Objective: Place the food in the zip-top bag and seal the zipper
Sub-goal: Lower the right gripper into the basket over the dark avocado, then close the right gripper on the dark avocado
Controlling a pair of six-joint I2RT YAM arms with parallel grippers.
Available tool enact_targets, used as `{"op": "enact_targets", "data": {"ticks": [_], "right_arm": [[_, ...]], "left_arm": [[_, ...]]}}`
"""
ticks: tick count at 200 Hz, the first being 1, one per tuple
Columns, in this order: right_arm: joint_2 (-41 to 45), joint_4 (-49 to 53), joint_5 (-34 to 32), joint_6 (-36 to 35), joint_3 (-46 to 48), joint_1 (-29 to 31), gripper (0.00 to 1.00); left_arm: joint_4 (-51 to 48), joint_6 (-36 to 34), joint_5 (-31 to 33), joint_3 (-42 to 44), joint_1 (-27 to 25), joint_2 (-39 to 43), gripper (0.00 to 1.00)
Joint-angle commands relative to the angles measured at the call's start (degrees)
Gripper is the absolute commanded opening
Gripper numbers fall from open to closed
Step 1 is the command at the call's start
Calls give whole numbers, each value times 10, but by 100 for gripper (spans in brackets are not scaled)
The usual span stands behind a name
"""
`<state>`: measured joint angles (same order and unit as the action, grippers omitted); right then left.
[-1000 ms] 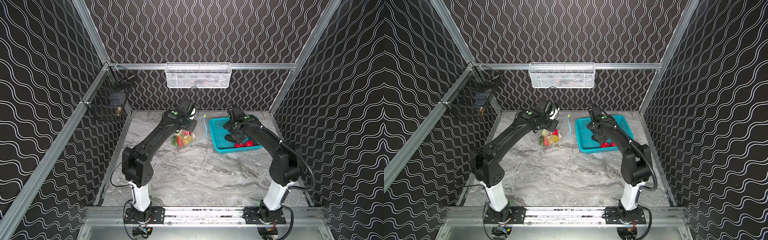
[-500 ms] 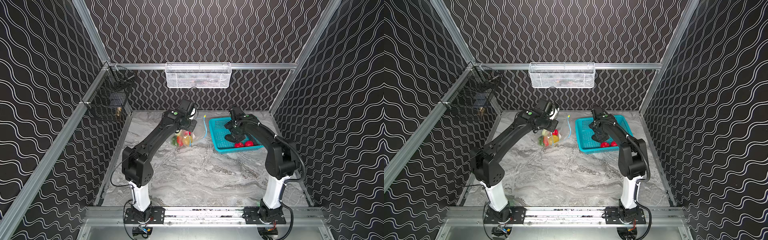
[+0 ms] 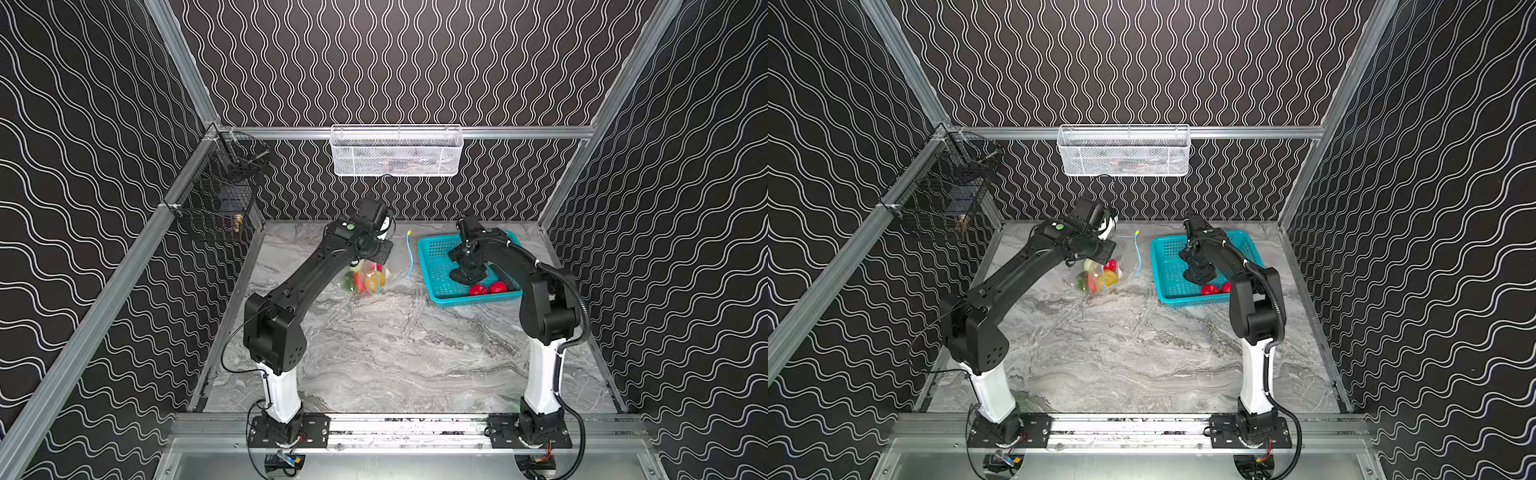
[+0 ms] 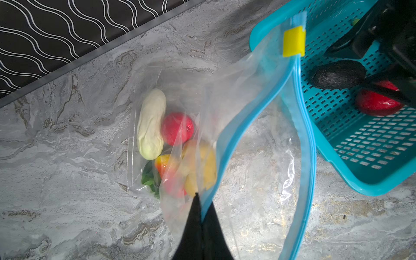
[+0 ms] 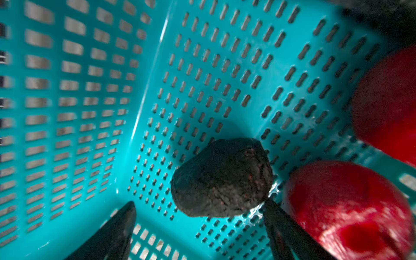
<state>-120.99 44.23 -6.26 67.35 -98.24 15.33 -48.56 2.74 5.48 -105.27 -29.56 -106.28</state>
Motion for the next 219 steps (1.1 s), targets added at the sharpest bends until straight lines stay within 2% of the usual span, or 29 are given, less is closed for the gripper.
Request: {"op": "enact_targets", "data": {"ticks": [1, 38, 109, 145, 219], "right_arm": [[-17, -18, 26, -8, 4, -10, 87], [-39, -15, 22, -13, -10, -15, 82], [-42, -46, 33, -19, 5, -19, 58], [-26, -89, 69, -24, 35, -27, 54], [55, -180, 94, -35, 122, -30, 46]], "left_arm": [[8, -2, -7, 0, 2, -1, 0], [10, -4, 0, -1, 2, 0, 0], [7, -4, 0, -5, 3, -5, 0], [7, -4, 2, -6, 3, -5, 0], [7, -2, -4, -5, 3, -9, 0]]}}
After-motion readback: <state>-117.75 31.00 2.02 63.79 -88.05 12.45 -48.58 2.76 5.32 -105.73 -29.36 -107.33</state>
